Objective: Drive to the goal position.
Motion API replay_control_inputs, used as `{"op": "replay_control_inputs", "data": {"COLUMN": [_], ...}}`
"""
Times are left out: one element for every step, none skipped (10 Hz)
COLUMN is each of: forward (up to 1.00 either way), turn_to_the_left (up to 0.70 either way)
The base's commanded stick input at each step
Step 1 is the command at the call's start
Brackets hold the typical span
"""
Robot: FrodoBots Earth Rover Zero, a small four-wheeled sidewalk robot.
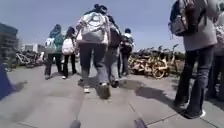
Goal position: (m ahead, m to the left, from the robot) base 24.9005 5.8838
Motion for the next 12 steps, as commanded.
{"op": "replay_control_inputs", "data": {"forward": [0.85,0.85,0.85,0.85,0.85,0.85,0.85,0.85,0.85,0.85,0.85,0.85], "turn_to_the_left": [0.01,0.01,0.01,0.01,0.01,0.01,0.01,0.01,0.10,0.22,0.32,0.35]}}
